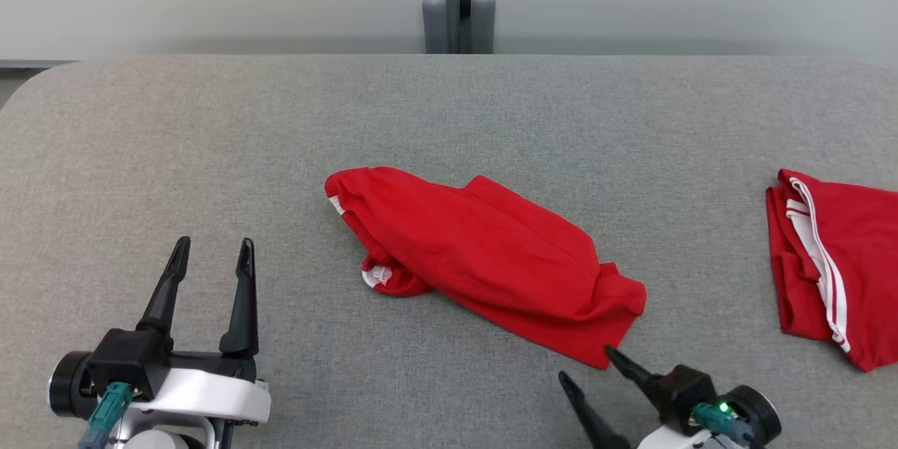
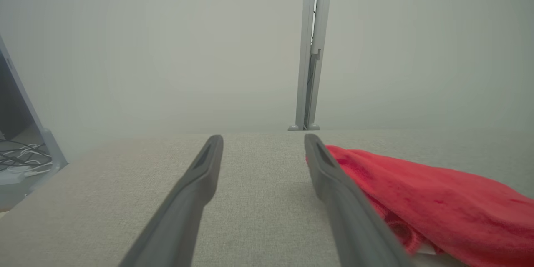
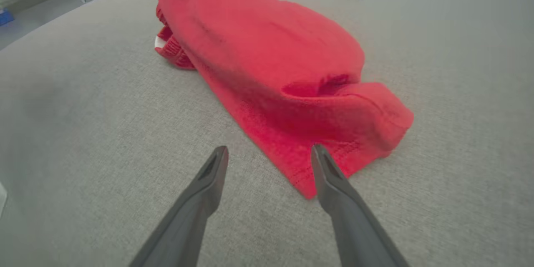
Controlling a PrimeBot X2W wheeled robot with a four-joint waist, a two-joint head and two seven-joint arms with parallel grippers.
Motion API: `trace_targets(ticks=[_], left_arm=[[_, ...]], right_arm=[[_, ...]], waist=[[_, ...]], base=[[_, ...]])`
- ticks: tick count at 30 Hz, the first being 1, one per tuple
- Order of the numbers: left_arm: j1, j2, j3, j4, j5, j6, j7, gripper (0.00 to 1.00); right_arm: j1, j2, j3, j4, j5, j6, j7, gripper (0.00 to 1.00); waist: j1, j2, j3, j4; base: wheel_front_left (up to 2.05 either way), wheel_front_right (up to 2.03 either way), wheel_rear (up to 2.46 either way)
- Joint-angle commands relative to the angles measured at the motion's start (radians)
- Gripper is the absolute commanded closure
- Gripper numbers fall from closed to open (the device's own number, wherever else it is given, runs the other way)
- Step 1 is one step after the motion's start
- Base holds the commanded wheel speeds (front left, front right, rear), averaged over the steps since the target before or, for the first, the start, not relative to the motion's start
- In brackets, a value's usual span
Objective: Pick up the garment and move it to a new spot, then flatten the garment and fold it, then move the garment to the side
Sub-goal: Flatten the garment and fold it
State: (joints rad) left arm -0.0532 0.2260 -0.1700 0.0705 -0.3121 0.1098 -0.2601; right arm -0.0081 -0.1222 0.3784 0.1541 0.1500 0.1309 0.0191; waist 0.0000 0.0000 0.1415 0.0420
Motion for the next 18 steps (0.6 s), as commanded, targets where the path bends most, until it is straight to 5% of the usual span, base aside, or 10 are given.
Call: trace_targets(ticks=[1,14,15,17,18], left_arm=[[-0.022,0.001,0.000,-0.004,0.005,0.001,-0.003,0.00],[-0.044,-0.005,0.001,0.014,-0.003,-0.010,-0.003,0.00],[-0.045,-0.005,0.002,0.017,-0.003,-0.012,-0.003,0.00],[-0.050,-0.006,0.005,0.019,-0.001,-0.013,-0.003,0.00],[-0.052,-0.007,0.007,0.019,-0.001,-0.014,-0.003,0.00]], right_arm=[[-0.010,-0.027,0.020,0.018,-0.001,0.000,0.007,0.00],[-0.134,-0.078,0.078,0.214,-0.137,0.000,0.040,0.00],[-0.140,-0.080,0.085,0.229,-0.134,0.000,0.052,0.51],[-0.154,-0.082,0.098,0.246,-0.124,0.000,0.060,0.76],[-0.160,-0.084,0.107,0.253,-0.115,0.000,0.070,1.00]], waist=[[0.0000,0.0000,0.008,0.003],[0.0000,0.0000,0.037,0.024],[0.0000,0.0000,0.039,0.026],[0.0000,0.0000,0.043,0.026],[0.0000,0.0000,0.045,0.026]], base=[[0.00,0.00,0.00],[0.00,0.00,0.00],[0.00,0.00,0.00],[0.00,0.00,0.00],[0.00,0.00,0.00]])
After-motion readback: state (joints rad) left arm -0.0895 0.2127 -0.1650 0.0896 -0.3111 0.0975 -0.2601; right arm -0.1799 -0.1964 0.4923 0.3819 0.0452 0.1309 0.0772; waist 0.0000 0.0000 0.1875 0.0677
